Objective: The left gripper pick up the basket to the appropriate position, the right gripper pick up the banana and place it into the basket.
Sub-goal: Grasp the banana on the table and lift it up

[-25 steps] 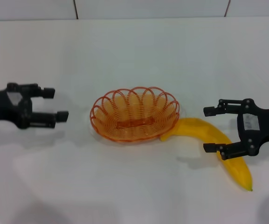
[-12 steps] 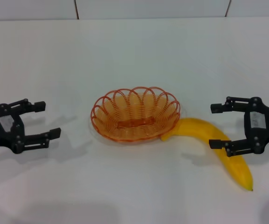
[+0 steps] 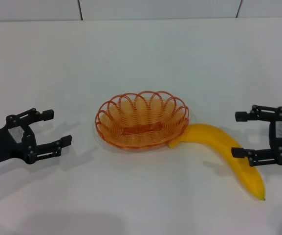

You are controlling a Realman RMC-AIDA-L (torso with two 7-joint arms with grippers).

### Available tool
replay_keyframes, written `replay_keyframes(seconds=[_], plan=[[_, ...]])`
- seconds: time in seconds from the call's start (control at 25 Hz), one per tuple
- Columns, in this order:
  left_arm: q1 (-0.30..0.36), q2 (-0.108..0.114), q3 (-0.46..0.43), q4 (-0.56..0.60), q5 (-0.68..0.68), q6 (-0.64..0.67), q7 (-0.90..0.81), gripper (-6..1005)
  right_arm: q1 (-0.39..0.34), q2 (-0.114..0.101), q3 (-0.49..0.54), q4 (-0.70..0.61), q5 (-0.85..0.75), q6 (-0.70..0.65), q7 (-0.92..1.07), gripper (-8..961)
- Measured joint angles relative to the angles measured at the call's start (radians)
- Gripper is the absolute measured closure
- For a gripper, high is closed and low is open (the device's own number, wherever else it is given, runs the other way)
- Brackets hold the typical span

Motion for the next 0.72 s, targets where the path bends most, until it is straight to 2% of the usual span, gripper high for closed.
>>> replay_keyframes(seconds=[0.2, 0.36, 0.52, 0.72], plan=[[-0.005, 0.0, -0.001, -0.003, -0.008, -0.001, 0.002, 139, -0.006, -0.001, -0.005, -0.062, -0.028, 0.014, 0.08, 71], [-0.005, -0.001, -0.001, -0.004, -0.025, -0.002, 0.002, 139, 0.002, 0.015, -0.029, -0.106, -0.038, 0.033, 0.143, 71], [-0.007, -0.001, -0.001, -0.005, -0.035, -0.002, 0.003, 139, 0.015, 0.027, -0.109, -0.217, -0.051, 0.016, 0.217, 71], [-0.007, -0.002, -0.001, -0.005, -0.052, -0.002, 0.003, 139, 0.052, 0.024, -0.256, -0.41, -0.062, -0.044, 0.343, 71]])
